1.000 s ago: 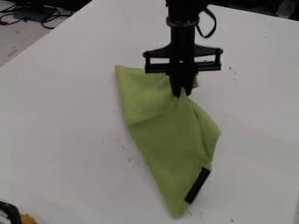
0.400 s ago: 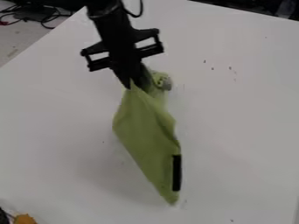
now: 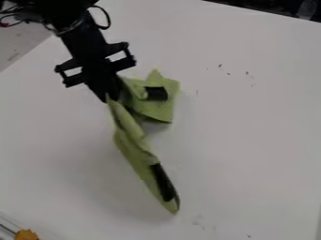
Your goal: Move the cloth to the left side of the table
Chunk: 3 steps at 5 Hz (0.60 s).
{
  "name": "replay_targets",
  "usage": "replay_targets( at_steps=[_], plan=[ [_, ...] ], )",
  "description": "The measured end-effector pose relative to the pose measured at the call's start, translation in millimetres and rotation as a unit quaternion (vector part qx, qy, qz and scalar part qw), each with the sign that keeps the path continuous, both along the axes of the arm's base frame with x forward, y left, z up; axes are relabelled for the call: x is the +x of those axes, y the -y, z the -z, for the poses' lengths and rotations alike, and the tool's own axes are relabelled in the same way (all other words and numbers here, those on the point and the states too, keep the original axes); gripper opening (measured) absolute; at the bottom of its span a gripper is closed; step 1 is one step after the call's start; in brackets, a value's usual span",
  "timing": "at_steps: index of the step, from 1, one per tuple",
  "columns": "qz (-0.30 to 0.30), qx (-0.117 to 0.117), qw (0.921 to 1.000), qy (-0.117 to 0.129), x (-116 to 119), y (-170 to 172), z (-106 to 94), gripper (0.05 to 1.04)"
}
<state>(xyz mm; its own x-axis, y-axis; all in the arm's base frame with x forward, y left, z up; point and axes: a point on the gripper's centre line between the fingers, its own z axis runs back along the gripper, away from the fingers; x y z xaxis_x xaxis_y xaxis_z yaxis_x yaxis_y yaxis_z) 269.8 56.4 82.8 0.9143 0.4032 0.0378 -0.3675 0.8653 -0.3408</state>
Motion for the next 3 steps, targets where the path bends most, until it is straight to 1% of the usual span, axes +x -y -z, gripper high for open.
replay_targets(
  at_steps=[1,2,3],
  plan=[
    [-0.013,0.051,0.9986,-0.013,-4,-15,6.6,0.062],
    [-0.024,0.113,0.9927,-0.033,-9,-27,13.4,0.062],
    [-0.033,0.133,0.9897,-0.041,-11,-43,21.2,0.062]
  ],
)
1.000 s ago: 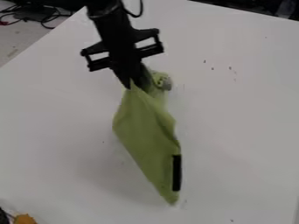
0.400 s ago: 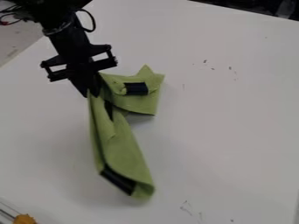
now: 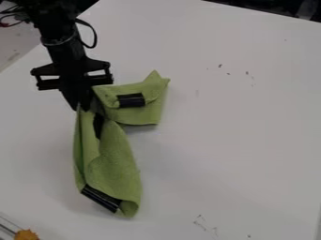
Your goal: Move the cloth to the left side of the table
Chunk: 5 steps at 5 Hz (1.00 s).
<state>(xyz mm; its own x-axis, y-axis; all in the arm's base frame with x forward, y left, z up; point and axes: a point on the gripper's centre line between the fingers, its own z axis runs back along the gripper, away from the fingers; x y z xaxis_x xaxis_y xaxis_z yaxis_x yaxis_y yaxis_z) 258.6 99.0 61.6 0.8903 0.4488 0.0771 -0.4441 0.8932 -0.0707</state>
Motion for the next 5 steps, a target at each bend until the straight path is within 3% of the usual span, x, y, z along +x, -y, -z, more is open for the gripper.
replay_targets(
  at_steps=[2,3,4,5],
  plan=[
    [-0.013,0.008,0.9998,0.011,-11,-31,11.2,0.090],
    [-0.010,0.010,0.9999,0.008,-16,-39,12.6,0.255],
    [0.005,0.008,0.9998,-0.015,-20,-41,14.6,0.529],
    [-0.010,0.002,0.9997,-0.021,-23,-39,10.1,0.831]
  ],
)
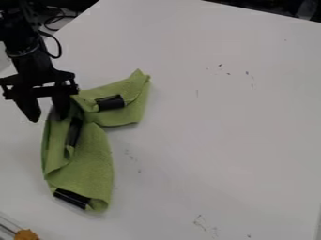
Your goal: Move the cloth to the left side of the table
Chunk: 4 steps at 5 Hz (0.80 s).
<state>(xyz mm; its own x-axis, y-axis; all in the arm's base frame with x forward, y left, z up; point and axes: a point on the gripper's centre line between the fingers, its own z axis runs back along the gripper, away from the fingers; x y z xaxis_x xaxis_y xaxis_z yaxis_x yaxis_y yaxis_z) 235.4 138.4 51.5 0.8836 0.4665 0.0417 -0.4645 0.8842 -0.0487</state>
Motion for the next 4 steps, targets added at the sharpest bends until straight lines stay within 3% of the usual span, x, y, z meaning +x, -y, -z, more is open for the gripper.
replay_targets(
  at_steps=[1,2,3,4],
  plan=[
    [-0.033,-0.010,0.9985,0.043,1,-2,-21.3,1.005],
    [-0.050,-0.046,0.9962,0.055,0,-1,-24.8,1.001],
    [-0.055,-0.033,0.9962,0.060,-5,1,-43.6,1.000],
    [-0.048,-0.019,0.9977,0.045,-4,13,-51.3,1.000]
  ],
)
